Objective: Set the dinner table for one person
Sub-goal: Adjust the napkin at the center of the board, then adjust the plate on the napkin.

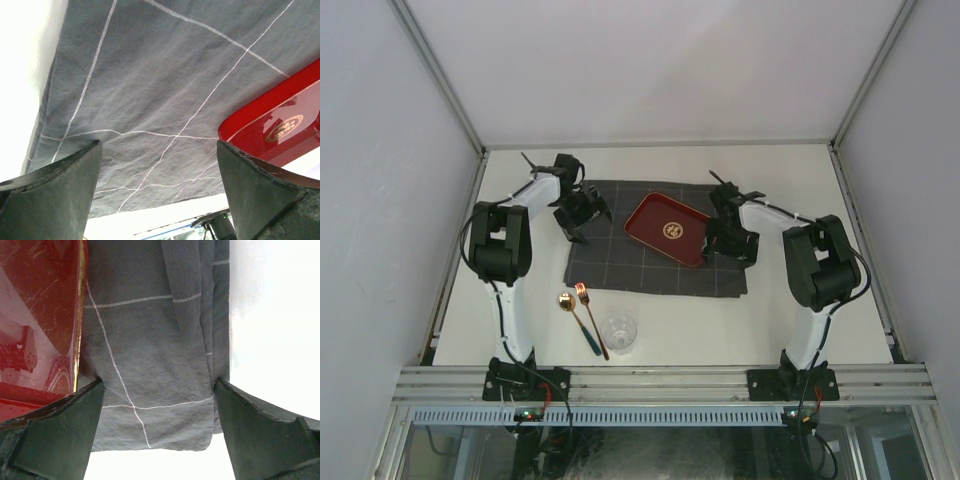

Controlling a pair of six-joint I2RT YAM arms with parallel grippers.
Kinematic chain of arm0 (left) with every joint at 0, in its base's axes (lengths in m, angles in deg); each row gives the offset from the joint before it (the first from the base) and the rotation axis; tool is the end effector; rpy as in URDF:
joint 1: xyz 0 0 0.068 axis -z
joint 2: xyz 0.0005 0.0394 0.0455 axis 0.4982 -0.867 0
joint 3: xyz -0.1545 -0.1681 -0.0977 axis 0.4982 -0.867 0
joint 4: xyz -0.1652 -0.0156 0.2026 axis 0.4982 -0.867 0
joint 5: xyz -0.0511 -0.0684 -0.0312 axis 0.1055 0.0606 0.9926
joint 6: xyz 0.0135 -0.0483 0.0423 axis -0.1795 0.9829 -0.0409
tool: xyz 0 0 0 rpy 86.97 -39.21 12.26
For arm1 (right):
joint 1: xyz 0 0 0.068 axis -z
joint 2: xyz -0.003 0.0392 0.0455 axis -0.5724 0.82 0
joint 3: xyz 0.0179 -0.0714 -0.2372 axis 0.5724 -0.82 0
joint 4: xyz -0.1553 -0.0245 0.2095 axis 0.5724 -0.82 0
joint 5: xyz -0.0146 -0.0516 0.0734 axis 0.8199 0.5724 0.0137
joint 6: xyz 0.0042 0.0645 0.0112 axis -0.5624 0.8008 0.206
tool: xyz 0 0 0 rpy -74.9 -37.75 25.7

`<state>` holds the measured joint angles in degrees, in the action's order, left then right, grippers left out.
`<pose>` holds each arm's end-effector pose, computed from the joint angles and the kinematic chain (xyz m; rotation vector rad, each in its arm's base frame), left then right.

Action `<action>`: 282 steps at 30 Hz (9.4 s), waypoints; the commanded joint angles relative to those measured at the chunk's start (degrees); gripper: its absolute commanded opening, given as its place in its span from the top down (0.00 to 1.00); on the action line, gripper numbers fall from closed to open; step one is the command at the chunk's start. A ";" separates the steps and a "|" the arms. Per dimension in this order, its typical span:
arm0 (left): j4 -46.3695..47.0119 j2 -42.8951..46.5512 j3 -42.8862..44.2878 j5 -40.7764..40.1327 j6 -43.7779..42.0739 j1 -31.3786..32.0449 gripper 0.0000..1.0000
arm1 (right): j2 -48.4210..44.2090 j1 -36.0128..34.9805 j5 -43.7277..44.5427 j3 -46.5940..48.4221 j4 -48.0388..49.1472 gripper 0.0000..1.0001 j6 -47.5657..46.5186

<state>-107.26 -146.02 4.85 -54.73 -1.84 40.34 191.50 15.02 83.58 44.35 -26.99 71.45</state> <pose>0.4123 -0.0901 0.1333 -0.7699 2.8873 -0.5364 0.3212 0.1109 0.1169 0.3636 2.9727 -0.0497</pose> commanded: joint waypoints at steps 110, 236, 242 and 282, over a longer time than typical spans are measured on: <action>-24.07 -14.99 39.13 -8.52 -26.59 12.81 0.19 | -0.18 -0.93 -4.92 4.72 6.32 0.11 2.12; -6.43 4.92 -4.70 -13.69 -18.46 22.76 1.00 | 19.50 -2.47 -7.41 34.09 -6.51 1.00 -6.24; -6.28 5.30 -4.90 -13.86 -18.51 22.77 1.00 | 20.53 -3.49 -7.34 35.69 -7.43 1.00 -6.25; -2.81 8.93 -10.82 -16.19 -17.05 22.68 0.76 | 20.58 -7.25 -5.21 36.93 -8.89 0.89 -4.78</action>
<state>-109.49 -139.66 -4.90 -74.62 -16.44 60.41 214.51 9.42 79.37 81.56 -42.38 63.56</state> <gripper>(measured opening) 0.212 0.093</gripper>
